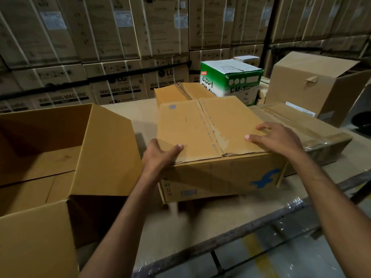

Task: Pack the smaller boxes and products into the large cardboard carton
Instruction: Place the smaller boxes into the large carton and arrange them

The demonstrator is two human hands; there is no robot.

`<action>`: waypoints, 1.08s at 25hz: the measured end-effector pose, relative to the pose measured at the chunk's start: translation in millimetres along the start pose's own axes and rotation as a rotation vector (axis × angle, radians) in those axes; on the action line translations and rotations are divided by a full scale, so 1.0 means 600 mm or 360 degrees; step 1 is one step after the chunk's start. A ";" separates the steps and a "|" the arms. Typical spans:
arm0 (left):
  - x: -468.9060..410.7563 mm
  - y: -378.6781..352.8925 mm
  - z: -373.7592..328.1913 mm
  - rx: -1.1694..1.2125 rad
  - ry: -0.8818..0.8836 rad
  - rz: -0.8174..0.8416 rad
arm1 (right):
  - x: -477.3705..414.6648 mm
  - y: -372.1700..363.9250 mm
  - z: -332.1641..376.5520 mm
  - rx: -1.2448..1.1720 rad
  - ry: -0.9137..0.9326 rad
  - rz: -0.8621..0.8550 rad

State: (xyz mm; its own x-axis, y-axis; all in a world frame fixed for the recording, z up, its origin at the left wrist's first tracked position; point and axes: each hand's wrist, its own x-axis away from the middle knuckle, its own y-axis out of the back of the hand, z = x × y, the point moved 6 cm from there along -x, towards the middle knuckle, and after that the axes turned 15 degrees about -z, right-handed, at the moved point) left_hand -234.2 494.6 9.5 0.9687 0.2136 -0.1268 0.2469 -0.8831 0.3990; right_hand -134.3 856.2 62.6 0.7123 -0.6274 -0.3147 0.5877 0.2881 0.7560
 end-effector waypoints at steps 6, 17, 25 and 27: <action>-0.027 0.101 -0.144 0.0191 -0.0425 -0.0006 | 0.029 0.121 0.094 -0.0044 0.0067 -0.0438; -0.054 0.348 -0.198 -0.0083 -0.0604 -0.0380 | 0.086 0.104 0.298 -0.0252 0.0333 -0.0450; -0.080 0.574 -0.155 -0.0197 -0.0599 -0.0632 | 0.162 0.059 0.507 -0.0470 0.0547 -0.0381; -0.102 0.638 -0.124 -0.0185 -0.0582 -0.0654 | 0.192 0.032 0.569 -0.0476 0.0595 -0.0363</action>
State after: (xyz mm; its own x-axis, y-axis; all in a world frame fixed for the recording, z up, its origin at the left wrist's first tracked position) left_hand -196.9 174.5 237.4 0.7251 0.3533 -0.5911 0.6234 -0.7014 0.3455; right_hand -172.1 542.4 236.9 0.6097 -0.4133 -0.6763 0.7885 0.4026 0.4649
